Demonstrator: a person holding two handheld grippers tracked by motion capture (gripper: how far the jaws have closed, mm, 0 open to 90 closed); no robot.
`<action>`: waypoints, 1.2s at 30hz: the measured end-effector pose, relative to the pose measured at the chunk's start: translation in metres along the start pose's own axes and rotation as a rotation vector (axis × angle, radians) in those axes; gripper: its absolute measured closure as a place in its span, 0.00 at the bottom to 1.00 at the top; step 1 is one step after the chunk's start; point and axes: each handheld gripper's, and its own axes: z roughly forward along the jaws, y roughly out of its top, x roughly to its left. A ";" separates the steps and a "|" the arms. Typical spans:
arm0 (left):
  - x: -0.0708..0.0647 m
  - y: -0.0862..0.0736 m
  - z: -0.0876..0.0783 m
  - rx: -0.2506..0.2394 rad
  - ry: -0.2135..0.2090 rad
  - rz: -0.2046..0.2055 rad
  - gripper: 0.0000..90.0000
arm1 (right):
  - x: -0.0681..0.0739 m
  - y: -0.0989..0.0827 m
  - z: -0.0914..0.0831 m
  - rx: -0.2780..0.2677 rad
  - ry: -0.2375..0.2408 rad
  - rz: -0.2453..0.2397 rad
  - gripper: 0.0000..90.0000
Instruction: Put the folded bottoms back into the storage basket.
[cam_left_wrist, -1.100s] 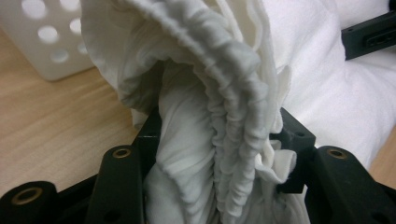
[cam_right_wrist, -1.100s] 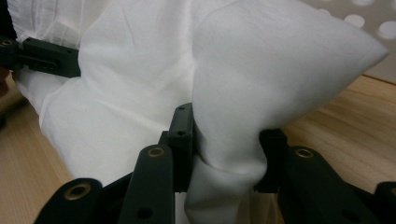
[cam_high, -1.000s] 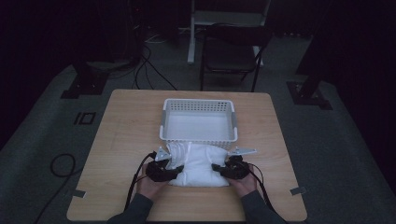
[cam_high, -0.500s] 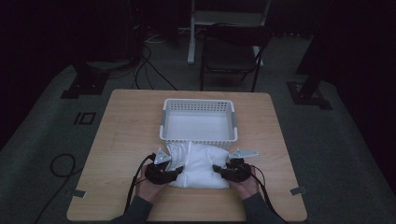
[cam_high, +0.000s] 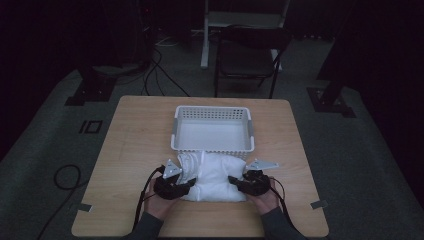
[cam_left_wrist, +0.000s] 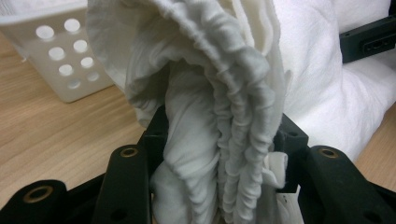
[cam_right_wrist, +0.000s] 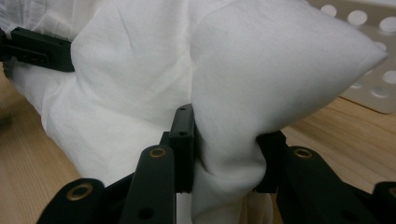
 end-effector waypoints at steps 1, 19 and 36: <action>0.000 0.000 0.000 0.000 0.000 0.000 0.58 | 0.000 0.000 0.000 0.000 0.000 0.000 0.75; -0.006 0.009 -0.011 -0.027 -0.005 0.002 0.59 | 0.003 0.007 -0.013 -0.024 -0.001 -0.010 0.75; -0.009 0.018 -0.024 -0.057 -0.009 0.003 0.59 | 0.009 0.016 -0.024 -0.051 -0.006 -0.026 0.75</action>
